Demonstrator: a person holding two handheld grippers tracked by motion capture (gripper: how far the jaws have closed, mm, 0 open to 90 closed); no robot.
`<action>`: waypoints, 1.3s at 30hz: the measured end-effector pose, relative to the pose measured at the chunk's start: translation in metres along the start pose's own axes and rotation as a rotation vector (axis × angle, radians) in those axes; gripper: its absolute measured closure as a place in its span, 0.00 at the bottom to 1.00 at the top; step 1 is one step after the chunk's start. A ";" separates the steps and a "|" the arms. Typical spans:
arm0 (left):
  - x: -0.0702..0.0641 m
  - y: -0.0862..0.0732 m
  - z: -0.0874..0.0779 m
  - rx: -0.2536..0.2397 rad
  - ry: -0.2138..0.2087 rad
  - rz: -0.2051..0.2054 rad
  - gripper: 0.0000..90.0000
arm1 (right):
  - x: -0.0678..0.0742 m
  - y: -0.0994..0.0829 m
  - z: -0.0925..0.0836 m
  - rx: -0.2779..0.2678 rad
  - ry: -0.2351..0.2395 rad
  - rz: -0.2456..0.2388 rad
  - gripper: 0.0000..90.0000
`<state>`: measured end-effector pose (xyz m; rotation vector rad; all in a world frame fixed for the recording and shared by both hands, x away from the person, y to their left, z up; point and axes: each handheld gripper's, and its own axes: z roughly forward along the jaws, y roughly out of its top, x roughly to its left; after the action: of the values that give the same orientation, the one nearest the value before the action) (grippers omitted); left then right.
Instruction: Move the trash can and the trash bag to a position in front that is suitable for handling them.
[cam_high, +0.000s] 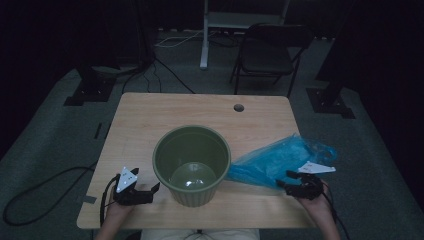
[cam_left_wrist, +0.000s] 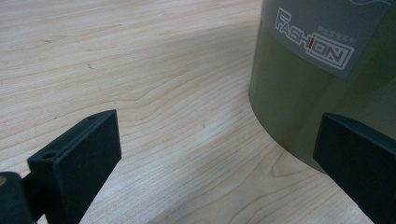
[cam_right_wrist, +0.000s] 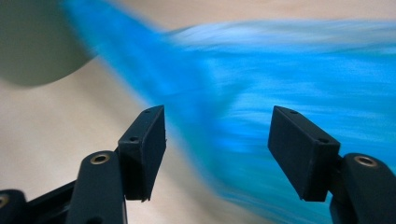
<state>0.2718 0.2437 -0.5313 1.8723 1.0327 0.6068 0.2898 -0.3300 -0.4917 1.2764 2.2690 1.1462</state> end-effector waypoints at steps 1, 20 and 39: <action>0.000 0.000 0.000 0.000 -0.001 0.001 0.02 | -0.007 0.000 -0.005 -0.011 -0.081 0.037 0.38; -0.001 0.000 0.002 0.008 -0.005 0.003 0.02 | -0.088 -0.032 0.014 0.040 -0.424 0.435 0.27; -0.001 -0.001 0.003 0.010 -0.005 0.008 0.02 | -0.065 -0.013 0.050 0.051 -0.437 0.261 0.77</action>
<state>0.2727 0.2415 -0.5332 1.8864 1.0273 0.6022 0.3485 -0.3622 -0.5415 1.6898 1.8610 0.7859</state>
